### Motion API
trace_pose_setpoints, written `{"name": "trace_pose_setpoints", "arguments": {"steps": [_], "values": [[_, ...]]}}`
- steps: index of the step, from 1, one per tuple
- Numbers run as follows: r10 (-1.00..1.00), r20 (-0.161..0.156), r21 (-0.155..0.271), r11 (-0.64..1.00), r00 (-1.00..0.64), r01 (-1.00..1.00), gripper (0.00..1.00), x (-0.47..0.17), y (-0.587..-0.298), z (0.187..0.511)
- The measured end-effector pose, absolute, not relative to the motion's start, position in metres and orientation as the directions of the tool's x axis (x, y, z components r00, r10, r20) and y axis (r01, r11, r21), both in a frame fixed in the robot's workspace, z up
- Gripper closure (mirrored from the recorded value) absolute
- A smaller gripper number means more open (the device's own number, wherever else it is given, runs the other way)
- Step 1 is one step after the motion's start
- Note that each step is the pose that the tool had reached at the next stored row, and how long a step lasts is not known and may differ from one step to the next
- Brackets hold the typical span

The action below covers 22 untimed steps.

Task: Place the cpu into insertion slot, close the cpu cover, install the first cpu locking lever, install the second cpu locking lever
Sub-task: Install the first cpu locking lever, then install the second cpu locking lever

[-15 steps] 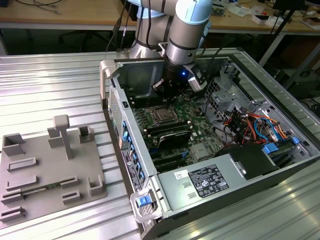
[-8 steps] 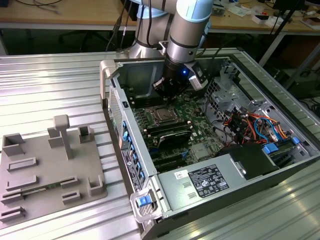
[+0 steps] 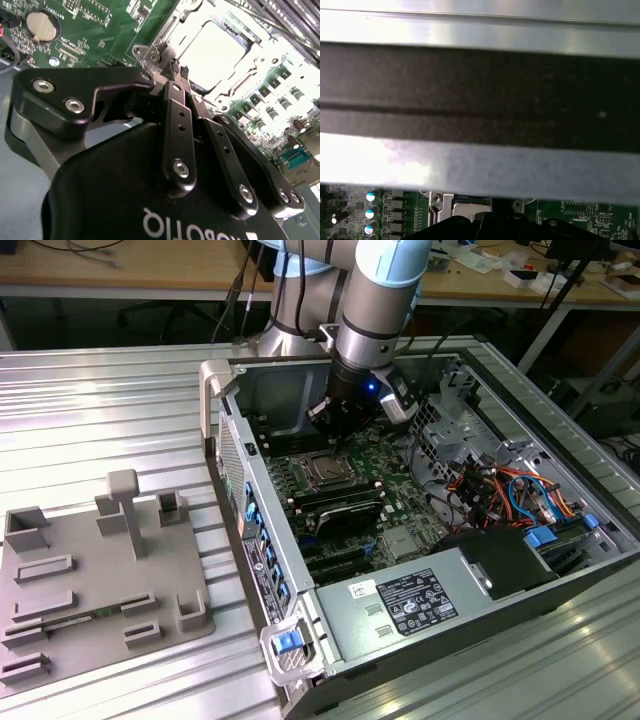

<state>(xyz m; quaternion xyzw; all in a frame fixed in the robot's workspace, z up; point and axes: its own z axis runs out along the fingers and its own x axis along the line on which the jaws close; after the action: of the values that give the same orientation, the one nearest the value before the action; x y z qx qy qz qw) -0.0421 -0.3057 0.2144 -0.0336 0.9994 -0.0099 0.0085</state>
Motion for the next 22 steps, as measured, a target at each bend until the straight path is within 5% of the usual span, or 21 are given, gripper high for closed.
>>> {"name": "trace_pose_setpoints", "arguments": {"steps": [22], "values": [[-0.067, -0.016, -0.020, 0.998, -0.998, -0.067, 0.89, -0.0365, -0.3059, 0.2145]]}}
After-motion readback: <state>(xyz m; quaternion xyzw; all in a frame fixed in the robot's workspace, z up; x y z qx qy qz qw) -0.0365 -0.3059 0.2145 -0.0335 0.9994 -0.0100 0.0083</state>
